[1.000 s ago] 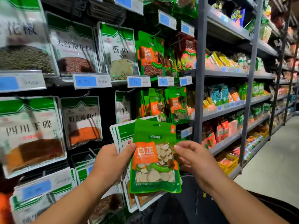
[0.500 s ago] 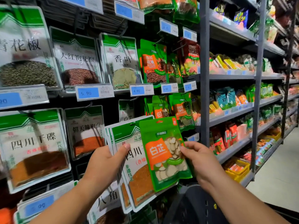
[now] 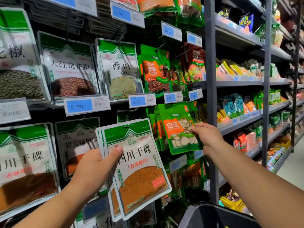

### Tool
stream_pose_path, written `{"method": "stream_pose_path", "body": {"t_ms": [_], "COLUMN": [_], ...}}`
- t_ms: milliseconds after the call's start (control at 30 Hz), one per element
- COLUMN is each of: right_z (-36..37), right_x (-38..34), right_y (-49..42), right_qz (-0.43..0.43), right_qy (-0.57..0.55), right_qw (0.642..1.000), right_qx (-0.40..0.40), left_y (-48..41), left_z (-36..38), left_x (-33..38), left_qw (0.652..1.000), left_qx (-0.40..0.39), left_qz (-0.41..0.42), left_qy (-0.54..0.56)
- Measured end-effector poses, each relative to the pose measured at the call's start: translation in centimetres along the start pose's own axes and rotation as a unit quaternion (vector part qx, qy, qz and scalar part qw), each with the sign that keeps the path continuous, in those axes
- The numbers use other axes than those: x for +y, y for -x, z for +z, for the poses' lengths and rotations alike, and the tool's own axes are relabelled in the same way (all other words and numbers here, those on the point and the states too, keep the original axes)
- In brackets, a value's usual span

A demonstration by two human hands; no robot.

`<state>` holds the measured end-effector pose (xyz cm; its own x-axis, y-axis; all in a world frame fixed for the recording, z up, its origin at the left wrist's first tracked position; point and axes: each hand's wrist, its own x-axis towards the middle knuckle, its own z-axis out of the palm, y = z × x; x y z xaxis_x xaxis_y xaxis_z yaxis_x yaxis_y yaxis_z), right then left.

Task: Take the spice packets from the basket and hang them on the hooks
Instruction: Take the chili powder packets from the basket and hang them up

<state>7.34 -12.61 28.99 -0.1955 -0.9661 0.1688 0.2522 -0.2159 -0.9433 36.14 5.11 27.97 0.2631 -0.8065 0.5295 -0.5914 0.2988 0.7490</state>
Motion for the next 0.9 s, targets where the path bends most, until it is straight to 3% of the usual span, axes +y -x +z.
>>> {"method": "stream_pose_path", "body": {"t_ms": [767, 900], "right_z": [3.8, 3.4], "right_x": [1.7, 1.1], "right_y": [-2.9, -0.3], "right_qz": [-0.083, -0.12], "right_qy": [0.208, 0.292], "right_qw": [0.974, 0.946], "right_qx": [0.046, 0.079], "left_y": [-3.5, -3.1], "left_z": [0.6, 0.0], "left_x": [-1.8, -1.8], "left_qw": [0.998, 0.998], "left_qx": [-0.065, -0.063], "left_qz": [0.0, 0.006], "left_qy": [0.025, 0.031]}}
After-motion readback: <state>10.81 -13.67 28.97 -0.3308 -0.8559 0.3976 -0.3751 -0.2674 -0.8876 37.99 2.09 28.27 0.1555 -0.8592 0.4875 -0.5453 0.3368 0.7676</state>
